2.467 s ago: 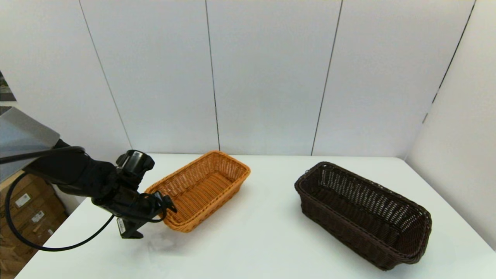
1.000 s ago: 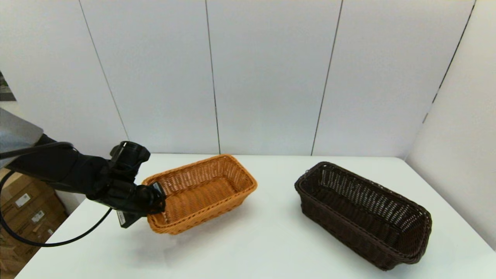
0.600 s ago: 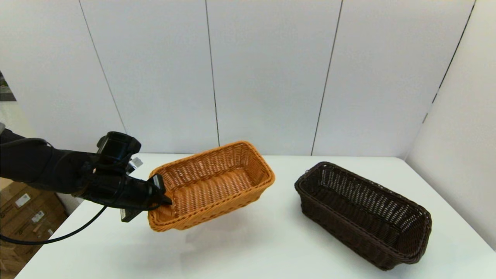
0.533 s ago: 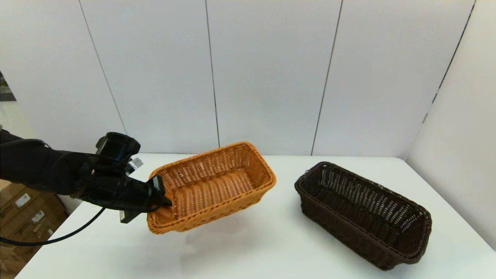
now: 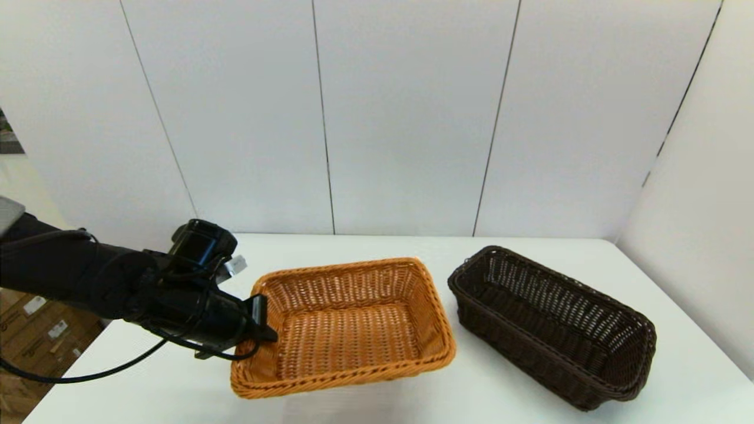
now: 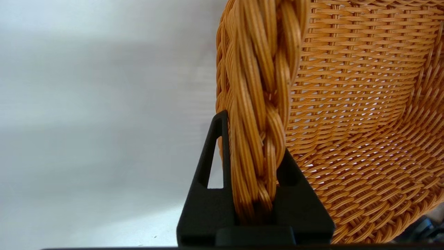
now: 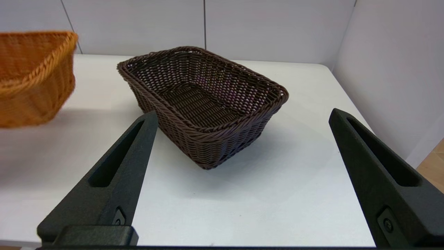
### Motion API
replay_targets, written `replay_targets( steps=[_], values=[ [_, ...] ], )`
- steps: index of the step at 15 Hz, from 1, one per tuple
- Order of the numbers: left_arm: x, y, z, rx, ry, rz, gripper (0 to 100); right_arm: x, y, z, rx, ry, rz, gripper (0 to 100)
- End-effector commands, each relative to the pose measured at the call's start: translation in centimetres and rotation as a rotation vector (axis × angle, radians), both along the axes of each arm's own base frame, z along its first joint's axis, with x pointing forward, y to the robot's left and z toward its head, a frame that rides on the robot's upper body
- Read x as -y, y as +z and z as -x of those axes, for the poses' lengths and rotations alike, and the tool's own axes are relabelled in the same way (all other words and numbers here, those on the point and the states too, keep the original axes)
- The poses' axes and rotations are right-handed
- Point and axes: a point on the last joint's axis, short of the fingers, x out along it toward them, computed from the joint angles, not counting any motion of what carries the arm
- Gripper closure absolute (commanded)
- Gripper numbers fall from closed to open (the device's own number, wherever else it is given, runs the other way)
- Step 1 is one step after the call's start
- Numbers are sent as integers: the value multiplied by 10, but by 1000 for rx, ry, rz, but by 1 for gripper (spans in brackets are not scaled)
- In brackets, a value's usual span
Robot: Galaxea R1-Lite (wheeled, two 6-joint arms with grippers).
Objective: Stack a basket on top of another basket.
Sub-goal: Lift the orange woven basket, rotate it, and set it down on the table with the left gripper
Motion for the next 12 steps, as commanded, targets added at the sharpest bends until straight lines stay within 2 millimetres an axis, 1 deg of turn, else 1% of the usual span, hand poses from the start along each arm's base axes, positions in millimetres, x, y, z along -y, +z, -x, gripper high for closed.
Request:
replay_targets(
  steps=[1, 4, 7, 10, 12],
  values=[
    [6, -16, -4, -52, -14, -11, 100, 0, 0, 0, -1, 1, 0, 0],
    [10, -24, -10, -52, -20, -12, 100, 0, 0, 0, 0, 0, 0, 0],
    [18, -25, -13, -15, -41, -1, 100, 0, 0, 0, -1, 1, 0, 0],
    [24, -31, -17, -18, -57, -2, 100, 0, 0, 0, 0, 0, 0, 0],
    [27, -32, -19, -14, -66, -3, 100, 0, 0, 0, -1, 0, 0, 0]
  ],
)
